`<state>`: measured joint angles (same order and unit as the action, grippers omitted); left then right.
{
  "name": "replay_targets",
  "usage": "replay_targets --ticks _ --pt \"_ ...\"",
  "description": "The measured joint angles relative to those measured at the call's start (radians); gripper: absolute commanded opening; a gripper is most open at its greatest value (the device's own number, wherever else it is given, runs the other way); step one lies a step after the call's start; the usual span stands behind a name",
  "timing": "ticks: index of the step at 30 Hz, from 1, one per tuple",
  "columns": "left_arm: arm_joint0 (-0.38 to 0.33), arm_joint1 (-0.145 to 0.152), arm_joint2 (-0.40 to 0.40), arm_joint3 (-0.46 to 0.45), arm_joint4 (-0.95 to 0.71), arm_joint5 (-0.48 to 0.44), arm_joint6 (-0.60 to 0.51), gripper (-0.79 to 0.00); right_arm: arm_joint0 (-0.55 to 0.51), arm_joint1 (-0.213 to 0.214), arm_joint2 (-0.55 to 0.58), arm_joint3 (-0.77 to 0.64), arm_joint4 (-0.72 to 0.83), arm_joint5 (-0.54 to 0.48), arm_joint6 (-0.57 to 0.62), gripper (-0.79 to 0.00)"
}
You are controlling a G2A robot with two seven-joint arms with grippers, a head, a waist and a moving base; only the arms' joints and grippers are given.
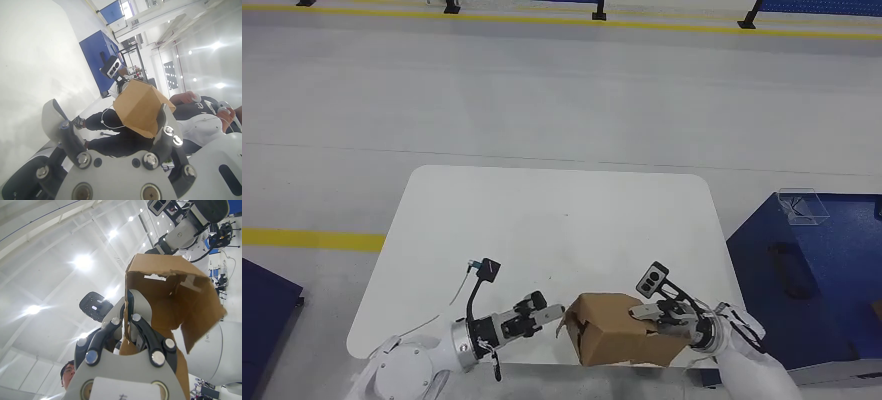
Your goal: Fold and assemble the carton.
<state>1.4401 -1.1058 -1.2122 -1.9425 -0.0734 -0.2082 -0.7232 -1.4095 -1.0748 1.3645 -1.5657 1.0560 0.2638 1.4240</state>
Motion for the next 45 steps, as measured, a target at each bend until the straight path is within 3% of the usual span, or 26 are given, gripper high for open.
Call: replay_targets --ticks 16,31,38,45 --pt "-0.046 -0.005 0.086 0.017 0.047 0.02 -0.046 0.0 -0.006 0.002 -0.023 -0.026 -0.015 -0.01 -0.017 -0.785" --pt "-0.105 -0.014 0.147 0.038 0.11 0.019 -0.02 0.0 -0.015 0.004 -0.049 -0.05 -0.008 0.017 -0.028 -0.785" --pt "-0.083 -0.009 0.109 0.026 0.084 -0.021 0.005 0.0 0.006 0.005 -0.038 -0.026 0.027 0.032 -0.037 -0.785" --pt "-0.02 0.007 -0.01 -0.012 0.022 -0.083 0.047 0.0 0.035 0.008 -0.003 0.012 0.086 0.069 -0.044 -0.785"
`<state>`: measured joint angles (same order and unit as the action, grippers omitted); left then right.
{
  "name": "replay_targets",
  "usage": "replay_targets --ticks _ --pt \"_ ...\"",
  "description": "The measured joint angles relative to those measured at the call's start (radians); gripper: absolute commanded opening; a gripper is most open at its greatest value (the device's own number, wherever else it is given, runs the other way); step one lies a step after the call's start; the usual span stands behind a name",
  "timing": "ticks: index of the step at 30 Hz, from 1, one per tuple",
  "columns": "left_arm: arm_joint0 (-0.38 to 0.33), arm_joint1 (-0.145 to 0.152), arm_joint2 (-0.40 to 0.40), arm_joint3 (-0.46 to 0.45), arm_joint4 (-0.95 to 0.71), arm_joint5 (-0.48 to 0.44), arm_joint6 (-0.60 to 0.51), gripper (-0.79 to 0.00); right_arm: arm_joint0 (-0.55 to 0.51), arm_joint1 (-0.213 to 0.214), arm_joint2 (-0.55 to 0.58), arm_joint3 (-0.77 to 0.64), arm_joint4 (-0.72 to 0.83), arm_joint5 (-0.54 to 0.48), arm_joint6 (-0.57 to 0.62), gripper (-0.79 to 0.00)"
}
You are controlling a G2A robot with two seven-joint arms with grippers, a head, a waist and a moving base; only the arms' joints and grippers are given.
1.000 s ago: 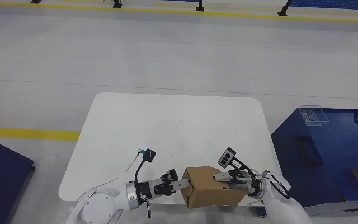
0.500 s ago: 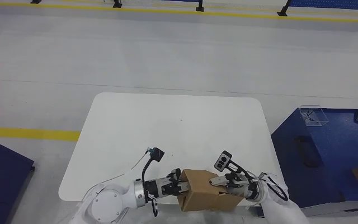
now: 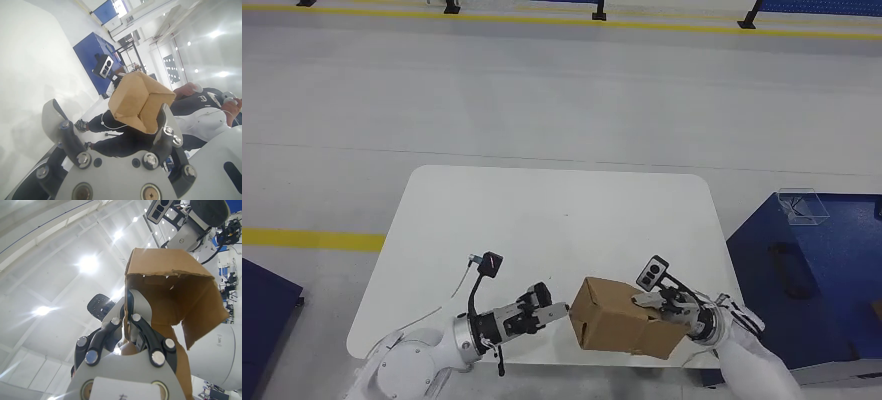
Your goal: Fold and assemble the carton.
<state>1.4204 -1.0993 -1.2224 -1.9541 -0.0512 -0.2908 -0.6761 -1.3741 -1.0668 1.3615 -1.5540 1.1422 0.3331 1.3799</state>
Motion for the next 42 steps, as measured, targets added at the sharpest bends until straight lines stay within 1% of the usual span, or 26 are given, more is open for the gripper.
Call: replay_targets --ticks 4,7,15,18,21,22,24,25,26,27,28,29,30,31,33,34,37,38,40,42 --pt "0.045 0.007 -0.068 -0.017 -0.037 -0.053 0.027 0.0 0.013 0.001 0.005 0.017 0.052 0.082 -0.029 -0.785" --pt "0.072 0.008 -0.097 -0.016 -0.066 -0.08 0.066 0.0 0.014 0.001 0.006 0.018 0.058 0.093 -0.034 -0.785" --pt "0.074 0.008 -0.098 -0.015 -0.067 -0.082 0.072 0.0 0.012 0.001 0.006 0.013 0.059 0.098 -0.04 -0.785" --pt "0.074 0.008 -0.098 -0.015 -0.067 -0.082 0.072 0.0 0.02 0.001 0.039 -0.052 0.157 0.204 -0.167 -0.785" --pt "0.074 0.008 -0.098 -0.015 -0.067 -0.082 0.072 0.0 0.01 0.0 0.088 -0.111 0.356 0.354 -0.427 -0.785" --pt "0.074 0.008 -0.098 -0.015 -0.067 -0.082 0.072 0.0 0.003 -0.001 0.106 -0.127 0.452 0.404 -0.564 -0.785" --pt "0.074 0.008 -0.098 -0.015 -0.067 -0.082 0.072 0.0 -0.008 -0.001 0.124 -0.151 0.61 0.463 -0.817 -0.785" --pt "0.074 0.008 -0.098 -0.015 -0.067 -0.082 0.072 0.0 -0.011 0.0 0.131 -0.174 0.725 0.474 -1.004 -0.785" --pt "0.074 0.008 -0.098 -0.015 -0.067 -0.082 0.072 0.0 -0.013 0.002 0.133 -0.2 0.813 0.461 -1.146 -0.785" --pt "0.074 0.008 -0.098 -0.015 -0.067 -0.082 0.072 0.0 -0.014 0.004 0.133 -0.229 0.901 0.433 -1.288 -0.785" --pt "0.074 0.008 -0.098 -0.015 -0.067 -0.082 0.072 0.0 -0.014 0.008 0.134 -0.274 1.019 0.381 -1.477 -0.785" --pt "0.074 0.008 -0.098 -0.015 -0.067 -0.082 0.072 0.0 -0.012 0.011 0.136 -0.308 1.104 0.332 -1.617 -0.785" --pt "0.074 0.008 -0.098 -0.015 -0.067 -0.082 0.072 0.0 -0.009 0.015 0.139 -0.342 1.185 0.278 -1.756 -0.785" --pt "0.074 0.008 -0.098 -0.015 -0.067 -0.082 0.072 0.0 -0.001 0.02 0.143 -0.383 1.286 0.2 -1.932 -0.785" --pt "0.074 0.008 -0.098 -0.015 -0.067 -0.082 0.072 0.0 0.017 0.025 0.149 -0.425 1.399 0.077 -2.164 -0.785" --pt "0.074 0.008 -0.098 -0.015 -0.067 -0.082 0.072 0.0 0.032 0.028 0.147 -0.439 1.441 0.0 -2.295 -0.785" --pt "0.074 0.008 -0.098 -0.015 -0.067 -0.082 0.072 0.0 0.072 0.031 0.117 -0.42 1.444 -0.168 -2.541 -0.785" --pt "0.074 0.008 -0.098 -0.015 -0.067 -0.082 0.072 0.0 0.086 0.031 0.101 -0.404 1.428 -0.211 -2.592 -0.785" --pt "0.074 0.008 -0.098 -0.015 -0.067 -0.082 0.072 0.0 0.123 0.026 0.054 -0.355 1.395 -0.296 -2.661 -0.785" --pt "0.074 0.008 -0.098 -0.015 -0.067 -0.082 0.072 0.0 0.156 0.019 0.007 -0.301 1.382 -0.356 -2.673 -0.785"
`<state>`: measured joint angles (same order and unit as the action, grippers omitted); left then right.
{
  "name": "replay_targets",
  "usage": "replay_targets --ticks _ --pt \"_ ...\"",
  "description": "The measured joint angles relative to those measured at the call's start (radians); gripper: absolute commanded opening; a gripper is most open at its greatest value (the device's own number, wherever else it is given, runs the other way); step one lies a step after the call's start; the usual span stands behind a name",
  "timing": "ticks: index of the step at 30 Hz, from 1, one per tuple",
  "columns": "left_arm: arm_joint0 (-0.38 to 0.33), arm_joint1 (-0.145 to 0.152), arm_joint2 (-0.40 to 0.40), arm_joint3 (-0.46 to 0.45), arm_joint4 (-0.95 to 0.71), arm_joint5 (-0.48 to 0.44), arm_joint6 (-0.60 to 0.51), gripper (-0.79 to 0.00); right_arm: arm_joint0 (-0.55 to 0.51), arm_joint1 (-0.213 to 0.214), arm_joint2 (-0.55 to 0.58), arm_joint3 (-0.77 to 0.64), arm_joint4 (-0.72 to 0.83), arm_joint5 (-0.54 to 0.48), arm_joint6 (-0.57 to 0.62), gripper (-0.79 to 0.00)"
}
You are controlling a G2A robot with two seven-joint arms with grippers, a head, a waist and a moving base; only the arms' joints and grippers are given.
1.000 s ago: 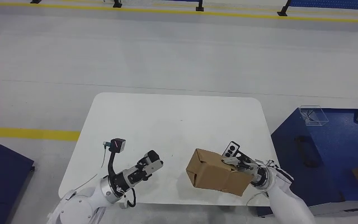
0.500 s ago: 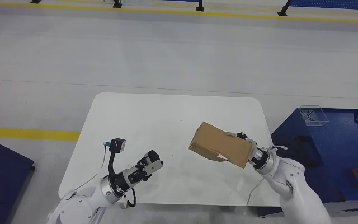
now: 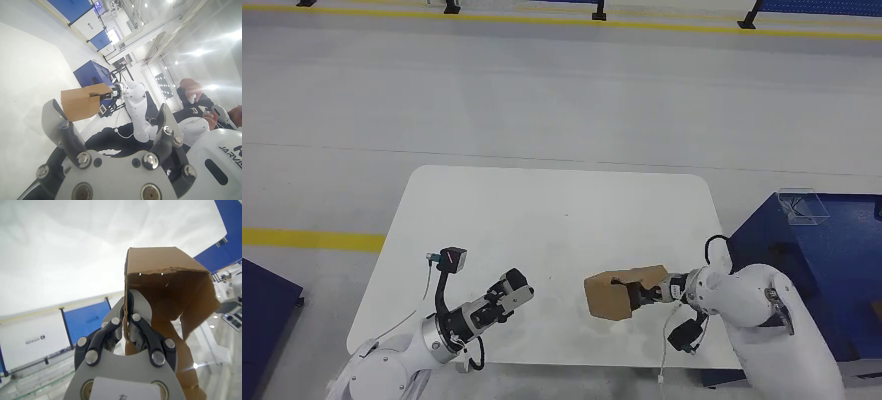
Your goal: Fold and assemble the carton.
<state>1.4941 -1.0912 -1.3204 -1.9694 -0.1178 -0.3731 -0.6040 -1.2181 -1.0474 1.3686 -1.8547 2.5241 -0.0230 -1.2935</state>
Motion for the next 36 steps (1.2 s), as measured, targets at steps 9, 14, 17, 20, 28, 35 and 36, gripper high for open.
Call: replay_targets --ticks 9,14,17,20,28,35,36 --pt "0.0 0.0 0.0 0.0 0.0 0.0 0.0 0.0 0.121 -0.036 -0.17 0.178 0.022 -0.115 0.044 -0.08" --pt "0.0 0.0 0.0 0.0 0.0 0.0 0.0 0.0 0.125 -0.041 -0.176 0.174 0.057 -0.097 0.057 0.0" --pt "0.0 0.0 0.0 0.0 0.0 0.0 0.0 0.0 0.102 -0.032 -0.122 0.125 0.077 -0.031 0.068 0.0" --pt "0.0 0.0 0.0 0.0 0.0 0.0 0.0 0.0 0.054 -0.016 -0.024 0.057 0.054 0.125 0.174 -0.403" --pt "0.0 0.0 0.0 0.0 0.0 0.0 0.0 0.0 -0.064 0.01 0.168 0.102 -0.364 0.702 0.853 -0.785" --pt "0.0 0.0 0.0 0.0 0.0 0.0 0.0 0.0 -0.008 0.013 0.07 0.322 -1.085 0.624 1.688 -0.785" --pt "0.0 0.0 0.0 0.0 0.0 0.0 0.0 0.0 0.011 0.012 0.049 0.371 -1.155 0.572 1.788 -0.785"
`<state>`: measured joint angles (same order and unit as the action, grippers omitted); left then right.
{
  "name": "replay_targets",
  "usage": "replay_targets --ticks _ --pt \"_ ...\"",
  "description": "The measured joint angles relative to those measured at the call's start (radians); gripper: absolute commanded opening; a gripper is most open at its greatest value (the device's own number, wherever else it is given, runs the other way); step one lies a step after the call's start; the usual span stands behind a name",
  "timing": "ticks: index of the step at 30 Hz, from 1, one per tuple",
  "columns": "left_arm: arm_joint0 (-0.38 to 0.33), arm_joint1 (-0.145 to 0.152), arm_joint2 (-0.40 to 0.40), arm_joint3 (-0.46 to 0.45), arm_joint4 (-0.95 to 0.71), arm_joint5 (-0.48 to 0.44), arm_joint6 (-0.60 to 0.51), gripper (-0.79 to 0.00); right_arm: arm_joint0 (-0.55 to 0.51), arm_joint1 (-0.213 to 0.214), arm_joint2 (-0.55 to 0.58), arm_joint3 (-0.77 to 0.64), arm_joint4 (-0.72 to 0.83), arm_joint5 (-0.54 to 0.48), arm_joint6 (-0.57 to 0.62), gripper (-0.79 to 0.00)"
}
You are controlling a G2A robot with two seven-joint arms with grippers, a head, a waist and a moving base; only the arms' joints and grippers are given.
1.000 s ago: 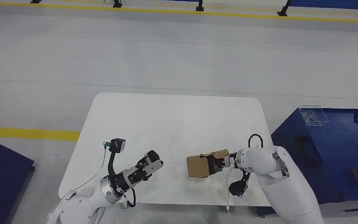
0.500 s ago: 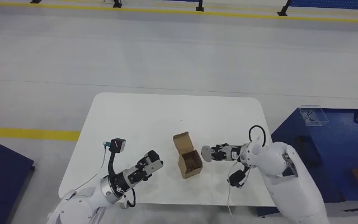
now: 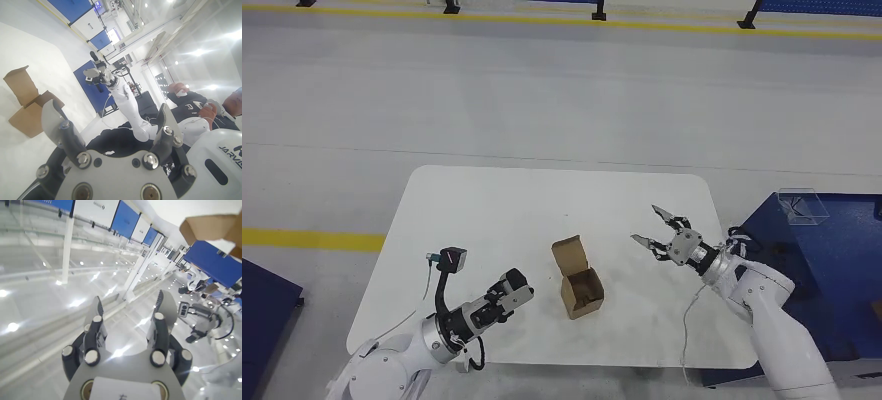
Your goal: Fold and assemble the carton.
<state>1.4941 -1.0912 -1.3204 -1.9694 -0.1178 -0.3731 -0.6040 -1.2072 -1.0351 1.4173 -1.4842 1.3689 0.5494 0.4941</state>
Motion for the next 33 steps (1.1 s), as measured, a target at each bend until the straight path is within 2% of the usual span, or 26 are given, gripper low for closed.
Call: replay_targets --ticks 1,2,3,5,7,21,24,27,28,31,33 --pt "0.0 0.0 0.0 0.0 0.0 0.0 0.0 0.0 0.031 -0.002 -0.027 0.064 -0.079 -0.061 0.118 -0.785" --pt "0.0 0.0 0.0 0.0 0.0 0.0 0.0 0.0 0.057 -0.004 -0.045 0.11 -0.127 -0.098 0.197 -0.185" --pt "0.0 0.0 0.0 0.0 0.0 0.0 0.0 0.0 0.082 -0.006 -0.064 0.156 -0.165 -0.126 0.267 0.0" --pt "0.0 0.0 0.0 0.0 0.0 0.0 0.0 0.0 0.131 -0.01 -0.097 0.243 -0.216 -0.137 0.384 0.0" --pt "0.0 0.0 0.0 0.0 0.0 0.0 0.0 0.0 0.134 -0.01 -0.099 0.254 -0.218 -0.129 0.411 0.0" --pt "0.0 0.0 0.0 0.001 0.001 0.001 0.0 0.0 0.132 -0.01 -0.097 0.245 -0.216 -0.129 0.402 0.0" --pt "-0.022 0.0 0.023 -0.006 0.094 0.087 -0.009 0.0 0.128 -0.002 -0.104 0.202 -0.261 -0.173 0.363 0.0" --pt "-0.058 -0.006 0.08 -0.021 0.31 0.256 0.058 0.0 0.105 0.018 -0.123 0.113 -0.498 -0.28 0.273 0.0" --pt "-0.072 -0.01 0.112 -0.024 0.384 0.318 0.083 0.0 0.098 0.024 -0.131 0.089 -0.634 -0.306 0.24 0.0" --pt "-0.113 -0.02 0.195 -0.005 0.571 0.452 0.128 0.0 0.085 0.034 -0.16 0.052 -0.945 -0.364 0.181 0.0" --pt "-0.142 -0.026 0.26 0.023 0.697 0.523 0.11 0.0 0.08 0.037 -0.179 0.043 -1.102 -0.379 0.162 0.0"
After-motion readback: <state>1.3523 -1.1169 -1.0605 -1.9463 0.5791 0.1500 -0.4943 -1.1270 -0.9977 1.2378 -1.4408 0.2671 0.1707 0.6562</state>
